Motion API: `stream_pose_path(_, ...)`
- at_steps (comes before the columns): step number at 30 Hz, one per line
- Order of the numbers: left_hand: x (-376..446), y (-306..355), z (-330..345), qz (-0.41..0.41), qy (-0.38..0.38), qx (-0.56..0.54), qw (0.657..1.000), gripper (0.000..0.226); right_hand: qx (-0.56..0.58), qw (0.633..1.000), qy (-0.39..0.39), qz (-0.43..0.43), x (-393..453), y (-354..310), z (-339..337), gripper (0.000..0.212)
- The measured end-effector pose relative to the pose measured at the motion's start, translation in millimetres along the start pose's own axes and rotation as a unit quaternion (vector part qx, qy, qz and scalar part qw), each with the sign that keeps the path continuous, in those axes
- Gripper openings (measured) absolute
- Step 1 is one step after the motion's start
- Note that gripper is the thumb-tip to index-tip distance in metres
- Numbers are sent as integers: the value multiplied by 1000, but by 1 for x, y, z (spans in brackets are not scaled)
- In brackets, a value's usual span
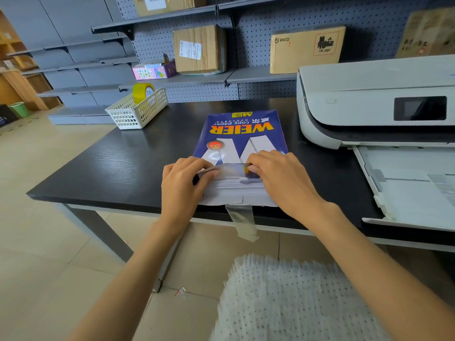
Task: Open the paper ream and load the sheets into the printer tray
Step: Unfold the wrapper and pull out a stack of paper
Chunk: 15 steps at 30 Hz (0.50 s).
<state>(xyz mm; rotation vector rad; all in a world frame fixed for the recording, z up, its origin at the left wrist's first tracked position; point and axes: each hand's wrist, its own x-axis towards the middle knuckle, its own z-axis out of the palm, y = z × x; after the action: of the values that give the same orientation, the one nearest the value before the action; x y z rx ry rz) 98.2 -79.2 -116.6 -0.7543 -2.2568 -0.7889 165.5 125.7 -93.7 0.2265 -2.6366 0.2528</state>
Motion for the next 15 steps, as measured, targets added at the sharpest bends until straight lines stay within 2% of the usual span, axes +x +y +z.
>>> stream_pose_path(5,-2,-2,0,-45,-32,-61,997,19,21,999,-9,26,6,-1,-1,10)
stream_pose_path(8,-1,-1,-2,-59,-38,-80,994,19,62,997,-18,43,5,-1,-6,26)
stream_pose_path(12,-1,2,-1,-46,-54,-54,996,14,45,998,-9,33,1,0,-8,38)
stream_pose_path(15,-1,-1,-1,-40,-63,-32,997,19,47,998,-22,35,-2,1,-12,40)
